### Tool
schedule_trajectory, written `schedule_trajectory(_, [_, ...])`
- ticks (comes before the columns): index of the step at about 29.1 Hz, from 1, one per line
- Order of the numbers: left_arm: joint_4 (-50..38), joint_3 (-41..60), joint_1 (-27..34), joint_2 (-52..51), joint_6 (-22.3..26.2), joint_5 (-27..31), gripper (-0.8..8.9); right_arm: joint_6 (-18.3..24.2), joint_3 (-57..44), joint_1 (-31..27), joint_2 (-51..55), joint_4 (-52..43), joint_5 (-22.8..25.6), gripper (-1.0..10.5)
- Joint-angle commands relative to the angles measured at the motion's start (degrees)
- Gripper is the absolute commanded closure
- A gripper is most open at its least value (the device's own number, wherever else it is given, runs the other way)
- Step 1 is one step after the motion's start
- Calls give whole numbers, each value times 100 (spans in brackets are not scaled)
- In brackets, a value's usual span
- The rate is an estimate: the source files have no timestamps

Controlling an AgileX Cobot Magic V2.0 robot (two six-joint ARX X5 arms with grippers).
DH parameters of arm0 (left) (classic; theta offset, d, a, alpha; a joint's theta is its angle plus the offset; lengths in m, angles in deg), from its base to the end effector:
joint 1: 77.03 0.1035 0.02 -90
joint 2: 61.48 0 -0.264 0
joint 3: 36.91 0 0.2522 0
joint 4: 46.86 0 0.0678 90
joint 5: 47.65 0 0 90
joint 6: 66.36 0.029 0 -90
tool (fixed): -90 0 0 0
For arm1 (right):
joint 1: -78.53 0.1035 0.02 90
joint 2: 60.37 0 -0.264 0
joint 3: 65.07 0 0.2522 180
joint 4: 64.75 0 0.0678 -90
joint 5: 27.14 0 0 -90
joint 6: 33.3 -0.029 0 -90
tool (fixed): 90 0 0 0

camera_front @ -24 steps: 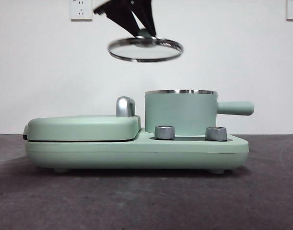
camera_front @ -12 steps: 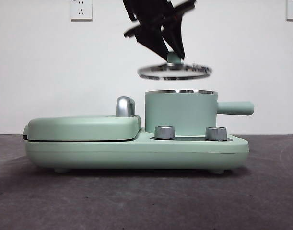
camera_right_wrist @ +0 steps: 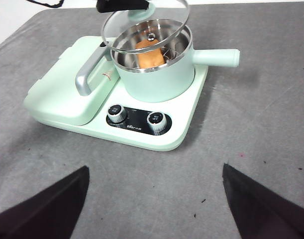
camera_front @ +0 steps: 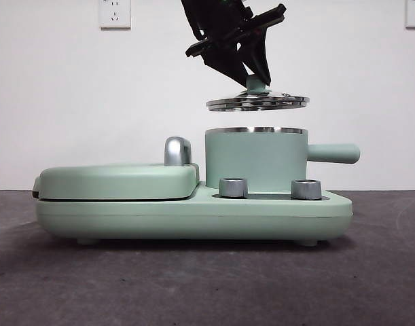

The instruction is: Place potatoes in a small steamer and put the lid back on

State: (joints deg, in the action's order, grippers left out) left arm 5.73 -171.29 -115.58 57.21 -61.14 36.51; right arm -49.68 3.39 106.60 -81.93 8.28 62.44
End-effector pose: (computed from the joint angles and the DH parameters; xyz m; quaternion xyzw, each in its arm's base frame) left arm 0.3633 -0.2932 0.3453 0.1290 0.2870 -0.3718 0.8733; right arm 0.0296 0.0160 0.3420 0.0810 0.2514 0.2060 0.9422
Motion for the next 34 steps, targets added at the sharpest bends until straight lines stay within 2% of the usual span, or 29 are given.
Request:
schedule_trajectory(1, [-109, -168, -70, 168, 98, -15, 804, -59, 37, 35, 0, -46, -22, 521])
schedule_trajectory(21, [118, -168, -81, 527, 103, -13, 803, -101, 37, 35, 0, -39, -107, 521])
schedule_trajectory(34, [55, -168, -85, 570, 315, 201, 803, -120, 37, 35, 0, -39, -107, 521])
